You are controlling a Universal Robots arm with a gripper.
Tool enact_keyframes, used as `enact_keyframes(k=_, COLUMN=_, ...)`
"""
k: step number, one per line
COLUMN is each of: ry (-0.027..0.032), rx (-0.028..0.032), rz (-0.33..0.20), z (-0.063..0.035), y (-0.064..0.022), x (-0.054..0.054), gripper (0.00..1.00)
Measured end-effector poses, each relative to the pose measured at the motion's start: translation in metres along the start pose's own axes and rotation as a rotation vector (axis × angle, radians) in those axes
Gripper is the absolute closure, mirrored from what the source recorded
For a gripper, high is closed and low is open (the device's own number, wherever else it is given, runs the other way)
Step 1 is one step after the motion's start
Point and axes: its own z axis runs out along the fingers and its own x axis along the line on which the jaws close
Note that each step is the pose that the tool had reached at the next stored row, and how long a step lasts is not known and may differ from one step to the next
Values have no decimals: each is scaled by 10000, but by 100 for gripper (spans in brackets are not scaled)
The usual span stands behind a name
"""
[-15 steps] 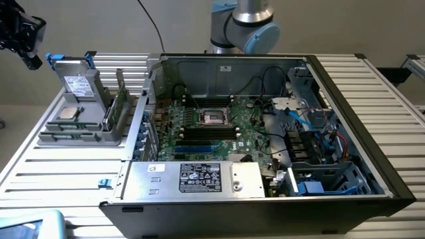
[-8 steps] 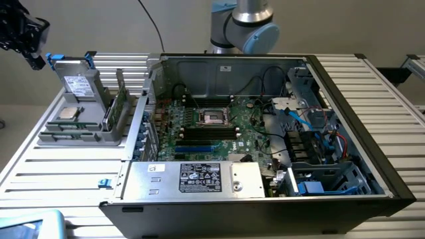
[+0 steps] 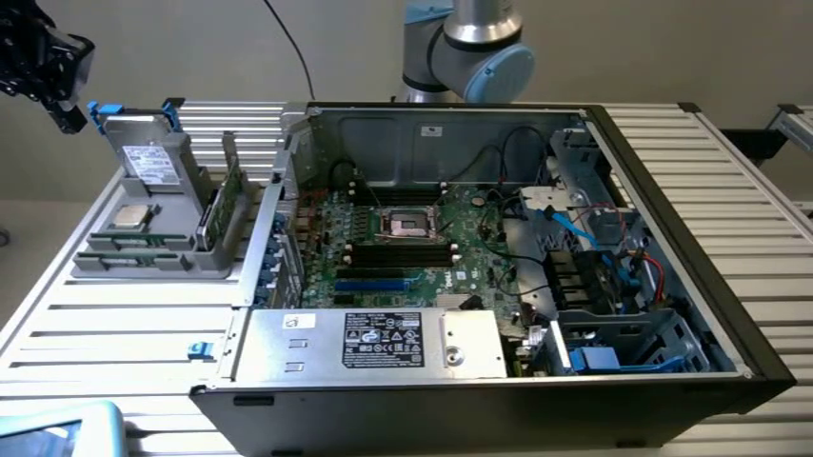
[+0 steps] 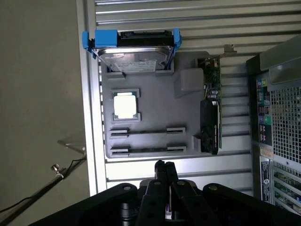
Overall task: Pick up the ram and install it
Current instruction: 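Pick up the ram and move it above insertion slot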
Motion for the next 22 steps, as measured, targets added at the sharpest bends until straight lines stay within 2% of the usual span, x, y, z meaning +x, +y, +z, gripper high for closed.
enact_keyframes(k=7, ry=1, rx=1, rz=-17, z=0, y=0, x=0, gripper=89)
enact_keyframes(k=22, ry=130, rx=-42, rz=-2696, z=2, y=0, x=1, gripper=89)
